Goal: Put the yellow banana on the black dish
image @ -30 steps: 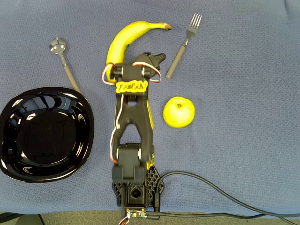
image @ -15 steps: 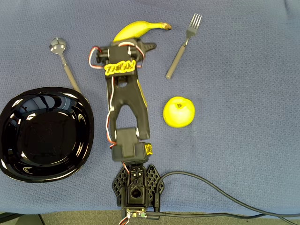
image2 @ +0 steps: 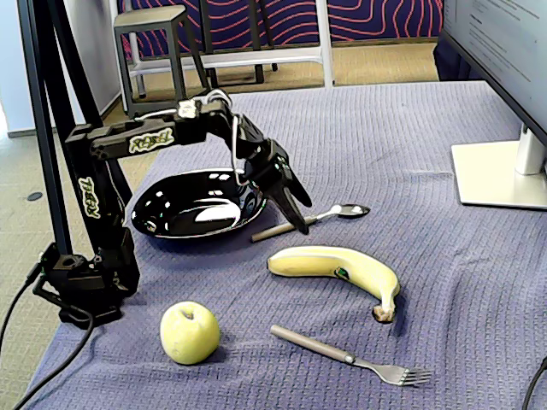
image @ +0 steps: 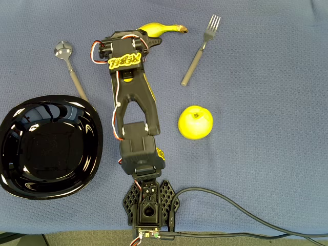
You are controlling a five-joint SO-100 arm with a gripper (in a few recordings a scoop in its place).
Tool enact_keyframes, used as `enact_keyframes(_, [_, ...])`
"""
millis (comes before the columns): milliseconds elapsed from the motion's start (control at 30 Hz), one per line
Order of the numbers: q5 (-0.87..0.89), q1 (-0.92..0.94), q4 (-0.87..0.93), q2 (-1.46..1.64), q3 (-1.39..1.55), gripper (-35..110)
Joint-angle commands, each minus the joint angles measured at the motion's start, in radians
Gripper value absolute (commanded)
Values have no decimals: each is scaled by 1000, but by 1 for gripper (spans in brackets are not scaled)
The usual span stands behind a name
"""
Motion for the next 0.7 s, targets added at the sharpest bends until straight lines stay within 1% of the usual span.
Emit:
enact_keyframes(0, [61, 17, -64, -25, 12, 40])
enact_keyframes(367, [150, -8, -305, -175, 49, 41])
enact_keyframes(667, [175, -25, -383, -314, 5, 42])
